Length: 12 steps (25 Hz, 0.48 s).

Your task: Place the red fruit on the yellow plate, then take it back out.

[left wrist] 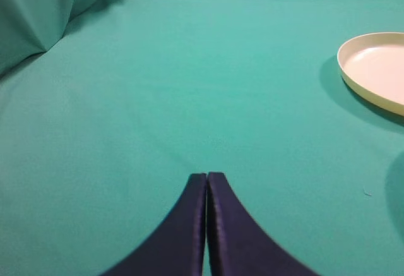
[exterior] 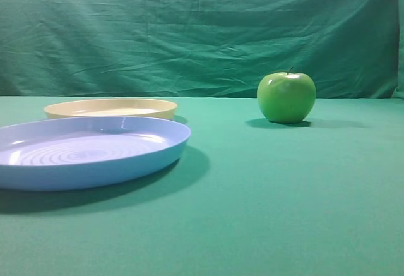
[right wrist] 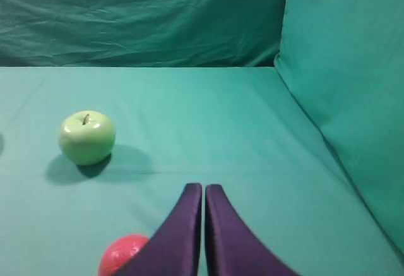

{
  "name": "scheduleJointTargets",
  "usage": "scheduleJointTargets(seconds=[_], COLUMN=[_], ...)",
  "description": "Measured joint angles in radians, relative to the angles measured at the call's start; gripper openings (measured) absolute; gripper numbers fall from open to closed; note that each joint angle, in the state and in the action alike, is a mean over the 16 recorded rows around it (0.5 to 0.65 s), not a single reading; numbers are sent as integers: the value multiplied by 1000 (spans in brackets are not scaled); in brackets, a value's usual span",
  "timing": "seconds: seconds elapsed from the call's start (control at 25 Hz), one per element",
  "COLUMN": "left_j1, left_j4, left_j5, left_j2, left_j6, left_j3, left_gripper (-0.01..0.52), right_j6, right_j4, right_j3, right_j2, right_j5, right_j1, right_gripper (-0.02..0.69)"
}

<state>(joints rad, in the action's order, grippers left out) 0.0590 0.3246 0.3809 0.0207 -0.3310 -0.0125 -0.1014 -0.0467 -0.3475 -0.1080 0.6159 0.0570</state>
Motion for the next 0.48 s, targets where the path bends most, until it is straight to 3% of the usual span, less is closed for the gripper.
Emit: scheduleJointTargets(seconds=[0.48], left_j1=[0], left_j4=[0], left_j5=[0], left_j2=[0], left_j6=[0], left_j3=[0], left_gripper=[0], right_j6=[2], right_j4=[10], right_j3=[317], right_j2=[112], right_j5=[-184], right_j1=[-14], right_gripper=[0])
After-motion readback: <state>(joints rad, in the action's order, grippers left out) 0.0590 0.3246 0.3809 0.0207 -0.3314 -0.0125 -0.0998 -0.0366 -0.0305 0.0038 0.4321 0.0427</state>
